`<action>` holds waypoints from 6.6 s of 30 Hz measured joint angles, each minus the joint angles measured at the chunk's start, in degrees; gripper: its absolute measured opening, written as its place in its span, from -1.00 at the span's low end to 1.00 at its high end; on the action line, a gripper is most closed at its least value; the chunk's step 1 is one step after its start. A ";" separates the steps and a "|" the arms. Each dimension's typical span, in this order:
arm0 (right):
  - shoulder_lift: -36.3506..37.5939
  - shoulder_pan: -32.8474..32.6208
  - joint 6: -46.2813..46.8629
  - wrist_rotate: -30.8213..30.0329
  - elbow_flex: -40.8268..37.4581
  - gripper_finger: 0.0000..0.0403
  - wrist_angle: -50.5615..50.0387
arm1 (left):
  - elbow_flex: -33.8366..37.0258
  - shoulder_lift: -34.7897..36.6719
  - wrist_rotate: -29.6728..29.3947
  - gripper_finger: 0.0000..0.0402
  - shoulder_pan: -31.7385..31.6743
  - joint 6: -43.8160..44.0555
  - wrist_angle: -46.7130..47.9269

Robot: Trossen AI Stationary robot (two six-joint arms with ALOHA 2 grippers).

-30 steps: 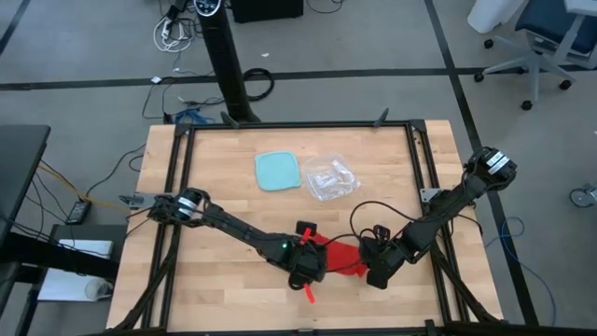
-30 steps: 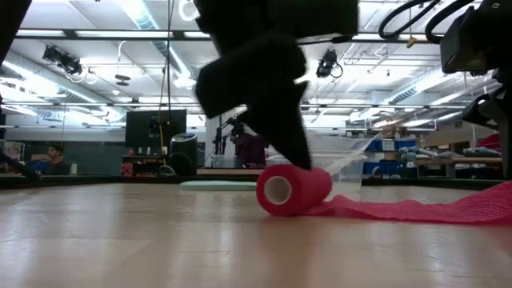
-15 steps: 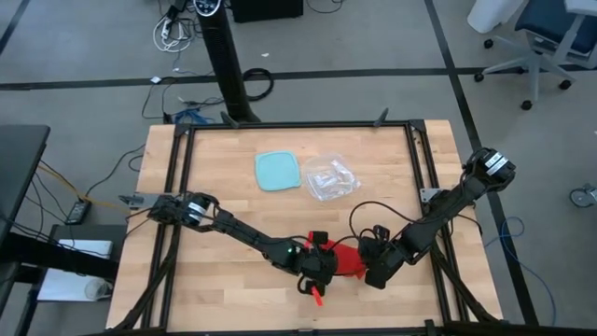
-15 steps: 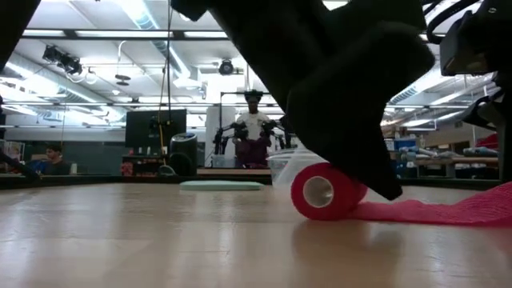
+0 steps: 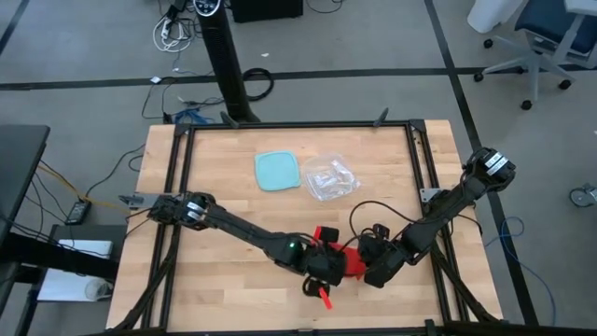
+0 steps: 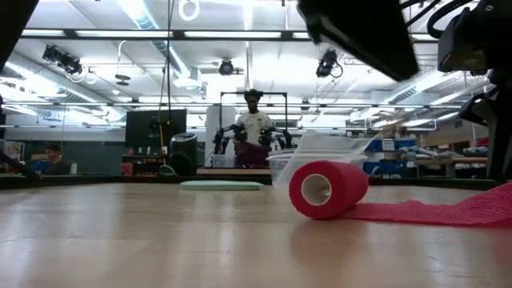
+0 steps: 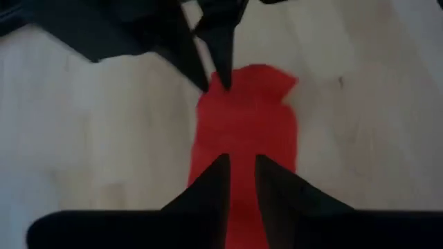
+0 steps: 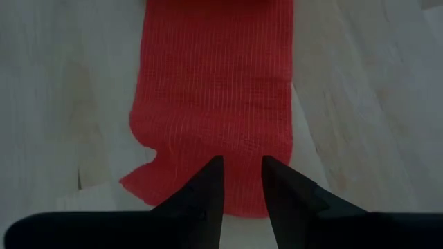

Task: Roll bandage
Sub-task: Roll the red bandage

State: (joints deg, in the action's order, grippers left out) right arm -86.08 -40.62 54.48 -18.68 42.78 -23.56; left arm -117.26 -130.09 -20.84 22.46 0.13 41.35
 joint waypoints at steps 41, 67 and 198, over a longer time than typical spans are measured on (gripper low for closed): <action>0.04 -2.66 3.28 2.03 -0.02 -0.51 8.14 | 15.55 -1.14 9.27 -0.64 -2.52 4.42 -23.83; -9.80 -3.32 6.61 7.14 0.25 -0.51 15.01 | 15.77 -0.34 6.35 -0.64 -2.58 6.13 -15.78; 0.22 -11.16 -10.65 0.71 0.02 -0.99 -14.31 | 15.99 -0.76 4.50 -0.64 -3.81 1.56 -17.37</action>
State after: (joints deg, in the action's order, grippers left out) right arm -85.86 -51.78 43.83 -17.97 42.81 -37.87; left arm -101.27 -130.85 -16.34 18.65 1.69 23.97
